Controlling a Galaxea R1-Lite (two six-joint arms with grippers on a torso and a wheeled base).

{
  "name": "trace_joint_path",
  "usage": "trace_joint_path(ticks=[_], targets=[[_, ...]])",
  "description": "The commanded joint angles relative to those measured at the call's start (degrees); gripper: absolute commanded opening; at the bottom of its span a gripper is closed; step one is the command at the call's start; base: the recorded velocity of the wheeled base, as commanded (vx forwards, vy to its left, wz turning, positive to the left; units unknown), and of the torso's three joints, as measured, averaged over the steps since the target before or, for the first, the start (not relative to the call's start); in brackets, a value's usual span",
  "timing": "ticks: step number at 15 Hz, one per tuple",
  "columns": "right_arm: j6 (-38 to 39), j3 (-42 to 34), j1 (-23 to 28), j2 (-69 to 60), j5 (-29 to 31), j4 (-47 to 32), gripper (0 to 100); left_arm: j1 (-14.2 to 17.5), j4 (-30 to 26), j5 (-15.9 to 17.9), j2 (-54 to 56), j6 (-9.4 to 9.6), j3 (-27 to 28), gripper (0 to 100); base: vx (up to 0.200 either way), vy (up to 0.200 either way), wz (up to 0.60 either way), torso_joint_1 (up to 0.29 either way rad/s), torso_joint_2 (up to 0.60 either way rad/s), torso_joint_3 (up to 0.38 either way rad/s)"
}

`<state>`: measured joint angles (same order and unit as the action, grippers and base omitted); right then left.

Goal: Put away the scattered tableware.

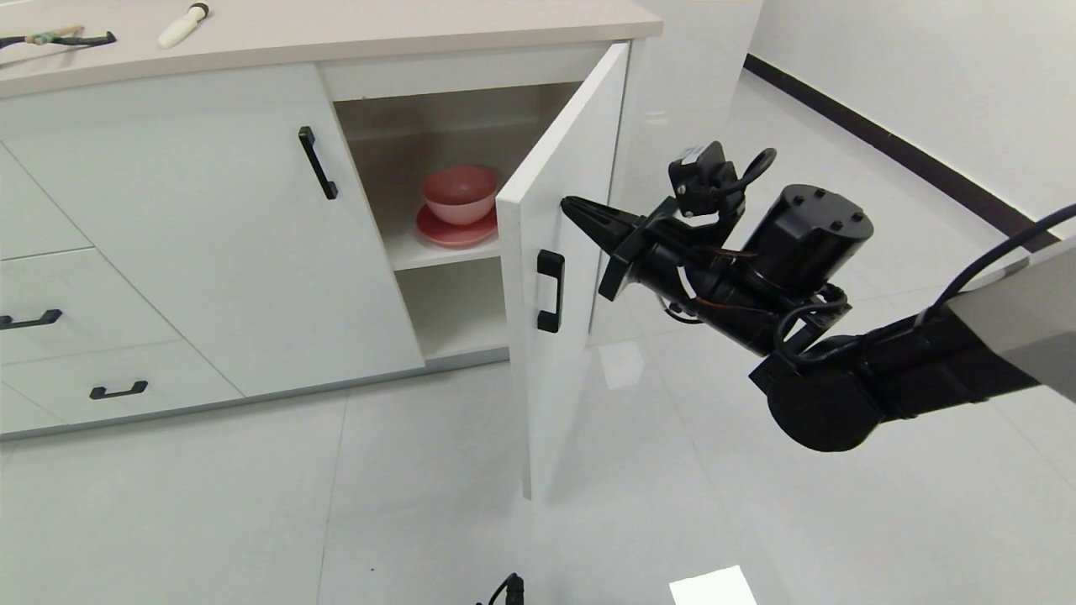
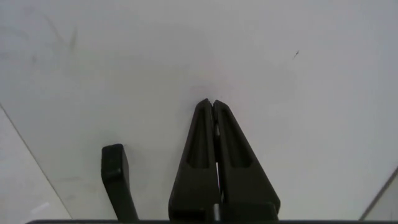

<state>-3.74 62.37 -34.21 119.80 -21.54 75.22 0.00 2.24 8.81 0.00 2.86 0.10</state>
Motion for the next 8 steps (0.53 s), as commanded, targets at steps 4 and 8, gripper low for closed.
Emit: trace_joint_path(ticks=[4, 8], targets=[[-0.04, 4.96, -0.33, 4.66, 0.01, 0.02, 0, 0.0, 0.04, -0.02, 0.0, 0.04, -0.01, 100, 0.0, 0.0, 0.0, 0.0, 0.0, 0.0], [-0.04, 8.47, -0.33, 7.12, 0.01, 0.11, 0, 0.0, 0.04, 0.06, -0.09, 0.04, -0.01, 100, 0.0, 0.0, 0.0, 0.0, 0.0, 0.0]])
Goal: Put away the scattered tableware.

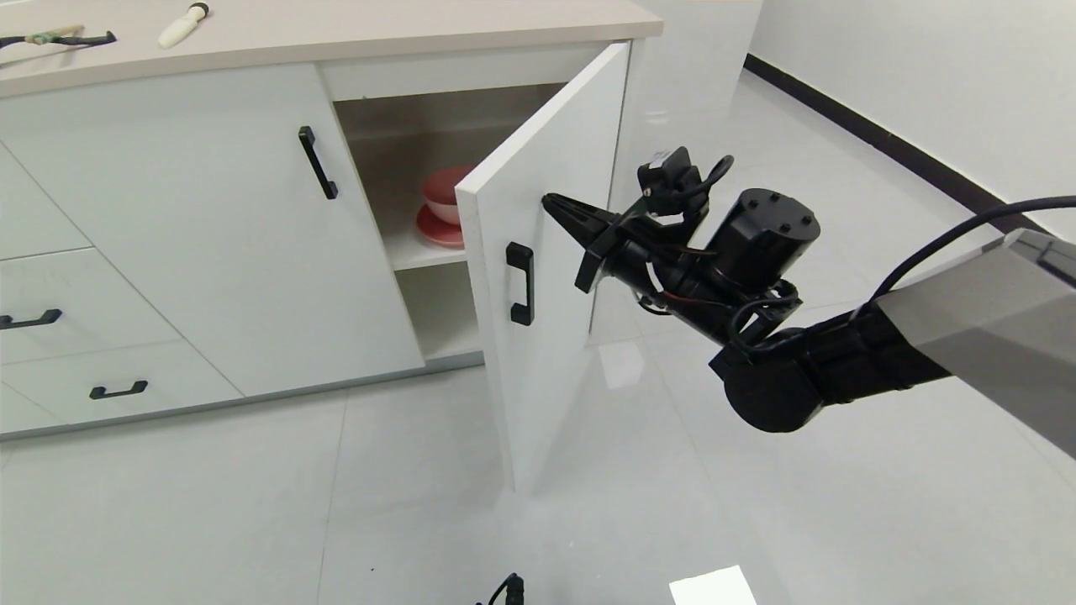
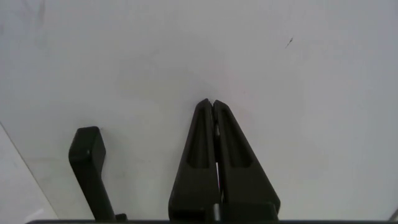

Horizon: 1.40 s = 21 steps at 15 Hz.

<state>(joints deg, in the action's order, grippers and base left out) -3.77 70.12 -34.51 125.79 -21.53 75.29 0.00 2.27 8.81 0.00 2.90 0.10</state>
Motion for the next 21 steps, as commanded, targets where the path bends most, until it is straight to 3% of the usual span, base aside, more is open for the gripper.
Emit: trace_joint_path(ticks=[1, 5, 8, 21], targets=[[-0.01, 1.07, 0.06, 1.65, 0.0, 0.03, 0, 0.0, 0.02, -0.02, -0.09, 0.0, -0.01, 100, 0.0, 0.0, 0.0, 0.0, 0.0, 0.0], [-0.01, 1.33, 0.06, 2.79, 0.0, 1.62, 0, 0.0, -0.07, -0.11, -0.09, 0.26, -0.01, 100, 0.0, 0.05, 0.0, 0.001, 0.0, -0.001], [-0.01, 1.69, 0.06, 2.97, 0.0, 1.62, 0, 0.0, -1.83, -2.49, -0.09, 3.78, -0.01, 100, 0.0, 0.2, 0.0, -0.001, 0.0, 0.007], [-0.01, 1.07, -0.38, 2.35, 0.08, 2.58, 0, 0.0, -2.09, -2.84, -0.09, 3.16, -0.01, 100, 0.0, 0.015, 0.0, 0.0, 0.0, 0.0]])
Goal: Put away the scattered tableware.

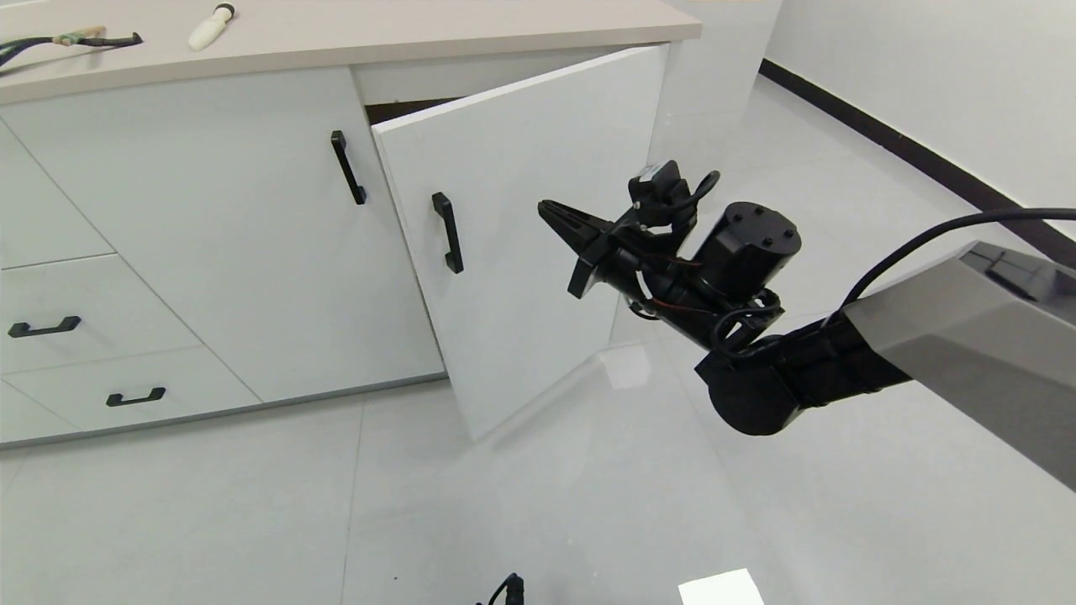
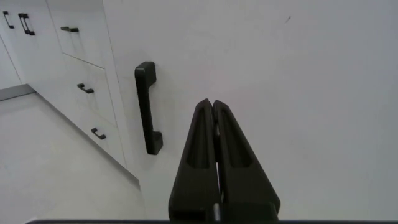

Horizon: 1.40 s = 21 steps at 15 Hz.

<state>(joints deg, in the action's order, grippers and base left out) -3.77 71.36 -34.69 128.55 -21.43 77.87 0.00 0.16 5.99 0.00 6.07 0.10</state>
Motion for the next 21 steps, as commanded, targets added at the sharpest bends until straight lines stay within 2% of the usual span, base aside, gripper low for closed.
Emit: trace_joint_path(ticks=[1, 3, 4, 6, 7, 8, 11, 13, 14, 16, 18, 19, 21], targets=[[-0.01, -1.31, -0.46, -1.64, -0.01, 0.17, 0, 0.0, 0.02, -0.1, -0.09, -0.09, -0.01, 100, 0.0, 0.0, 0.0, 0.0, 0.0, 0.0], [-0.01, -5.01, -1.43, -5.15, -0.01, 0.79, 0, 0.0, 0.02, -0.18, -0.09, -0.71, -0.01, 100, 0.0, 0.0, 0.0, 0.0, 0.0, 0.0], [-0.01, -13.44, -1.78, -12.89, -0.19, 2.19, 0, 0.0, 0.02, -0.27, 0.0, -0.97, -0.01, 100, 0.0, 0.0, 0.0, 0.0, 0.0, 0.0], [-0.01, -23.38, -2.48, -21.85, -0.72, 2.99, 0, 0.09, 0.02, -0.27, 0.0, -0.97, -0.01, 100, 0.0, 0.0, 0.0, 0.0, 0.0, 0.0], [-0.1, -33.57, -2.48, -30.9, -1.42, 3.16, 0, 0.0, 0.02, -0.27, 0.0, -0.97, -0.01, 100, 0.0, 0.0, 0.0, 0.0, 0.0, 0.0], [-0.19, -39.11, -1.78, -36.18, -1.33, 3.16, 0, 0.0, 0.02, -0.27, -0.09, -0.97, -0.01, 100, 0.0, 0.0, 0.0, 0.0, 0.0, 0.0], [-0.72, -51.94, 4.11, -47.51, -1.51, 3.16, 0, 0.0, -0.07, -0.54, 0.0, -1.06, -0.01, 100, 0.0, 0.0, 0.0, 0.0, 0.0, 0.0], [-1.59, -59.76, 8.68, -55.25, -1.6, 2.99, 0, 0.09, -0.07, -5.28, 0.0, -2.73, -0.1, 100, 0.0, 0.0, 0.0, 0.0, 0.0, 0.0], [-2.12, -65.3, 13.6, -61.67, -1.68, 2.55, 0, 0.09, -0.07, -5.63, 0.0, -3.17, -0.1, 100, 0.0, 0.0, 0.0, 0.0, 0.0, 0.0], [-2.21, -70.57, 19.49, -69.93, -1.68, 0.88, 0, 0.0, -0.16, -5.46, 0.0, -3.52, -0.1, 100, 0.0, 0.0, 0.0, 0.0, 0.0, 0.0], [-2.56, -71.36, 27.84, -84.6, -1.6, -9.14, 0, 0.0, -0.07, -5.46, 0.0, -3.61, -0.1, 100, 0.0, 0.0, 0.0, 0.0, 0.0, 0.0], [-2.82, -71.36, 30.21, -90.23, -1.6, -14.68, 0, 0.0, -0.07, -5.46, 0.0, -3.43, -0.1, 100, 0.0, 0.0, 0.0, 0.0, 0.0, 0.0], [-3.62, -71.36, 34.25, -104.73, -1.68, -30.5, 0, 0.09, -0.07, -6.16, 0.0, -3.43, -0.1, 100, 0.0, 0.0, 0.0, 0.0, 0.0, 0.0]])
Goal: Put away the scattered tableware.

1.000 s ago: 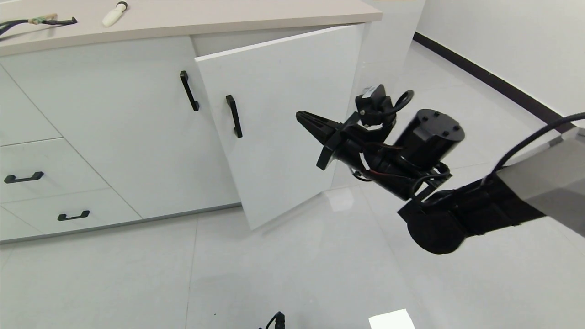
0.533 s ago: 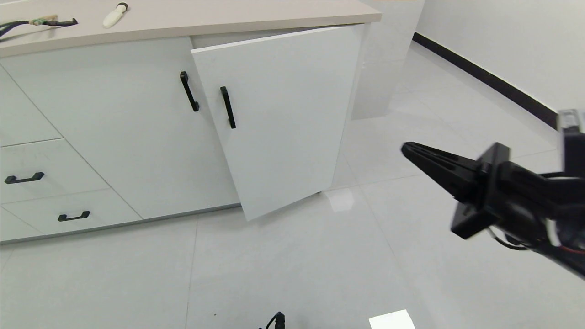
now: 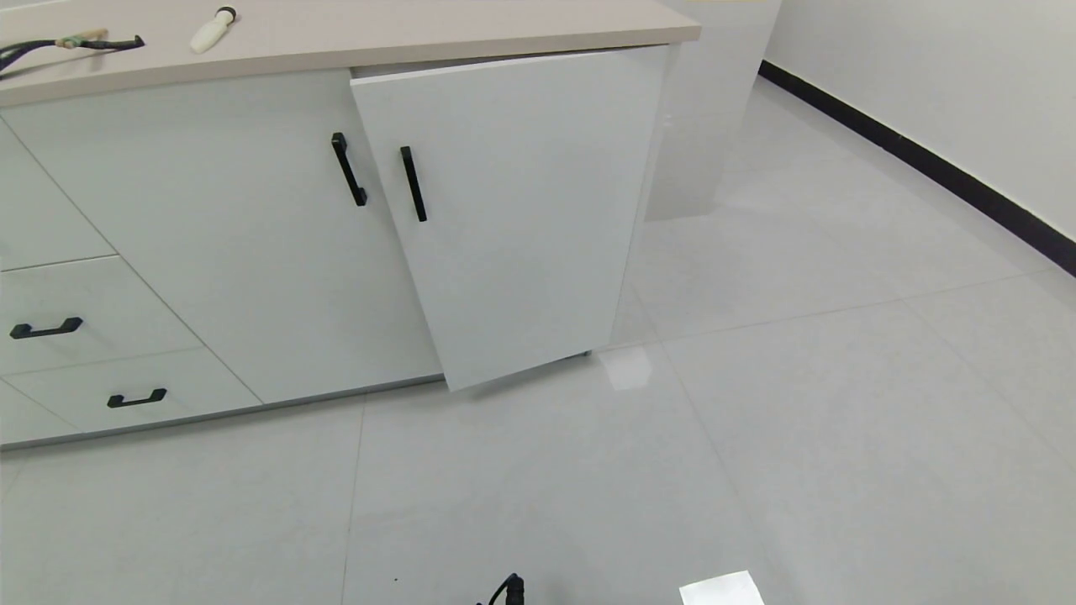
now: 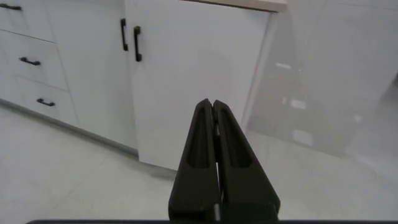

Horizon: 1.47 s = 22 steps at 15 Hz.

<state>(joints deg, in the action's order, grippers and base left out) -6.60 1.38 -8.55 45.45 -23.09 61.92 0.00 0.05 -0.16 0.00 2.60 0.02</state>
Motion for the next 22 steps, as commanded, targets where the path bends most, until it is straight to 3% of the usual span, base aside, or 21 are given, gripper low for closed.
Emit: trace_joint_path(ticks=[1, 3, 5, 7, 8, 11, 12, 13, 22], targets=[[-1.14, -1.38, 8.63, -32.97, -0.47, -26.06, 0, 0.09, 0.13, -0.11, 0.0, 0.04, -0.02, 100, 0.0, 0.0, 0.0, 0.0, 0.0, 0.0], [-2.02, -1.38, 8.37, -45.45, -2.14, -41.17, 0, 0.09, 0.13, 0.25, 0.0, 0.83, -0.02, 100, 0.0, 0.0, 0.0, 0.0, 0.0, 0.0], [-2.11, -1.38, 8.37, -44.48, -1.96, -41.44, 0, 0.09, 0.13, 0.51, 0.0, 0.83, -0.02, 100, 0.0, 0.0, 0.0, 0.0, 0.0, 0.0], [-2.02, -1.38, 8.46, -44.39, 2.87, -55.5, 0, 0.0, 0.04, 0.51, 0.0, 0.13, -0.02, 100, 0.0, 0.0, 0.0, 0.0, 0.0, 0.0], [-1.23, -1.29, 8.46, -44.39, 4.81, -58.84, 0, 0.0, 0.04, 0.51, 0.0, 0.13, -0.02, 100, 0.0, 0.0, 0.0, 0.0, 0.0, 0.0], [-1.23, -1.38, 8.55, -44.39, 9.11, -58.75, 0, 0.0, -0.05, 0.51, 0.0, -0.05, -0.02, 100, 0.0, 0.0, 0.0, 0.0, 0.0, 0.0], [2.46, -1.38, 8.55, -44.39, 17.9, -59.54, 0, 0.09, -0.05, 0.51, 0.0, -0.22, -0.02, 100, 0.0, 0.0, 0.0, 0.0, 0.0, 0.0], [6.33, -1.38, 8.55, -44.39, 21.24, -62.09, 0, 0.0, -0.14, 0.42, 0.0, -0.22, -0.02, 100, 0.0, 0.0, 0.0, 0.0, 0.0, 0.0], [7.3, -1.38, 8.46, -44.39, 21.42, -61.92, 0, 0.0, -0.05, 0.51, 0.0, -0.58, -0.02, 100, 0.022, 0.0, 0.0, 0.001, 0.0, 0.0]])
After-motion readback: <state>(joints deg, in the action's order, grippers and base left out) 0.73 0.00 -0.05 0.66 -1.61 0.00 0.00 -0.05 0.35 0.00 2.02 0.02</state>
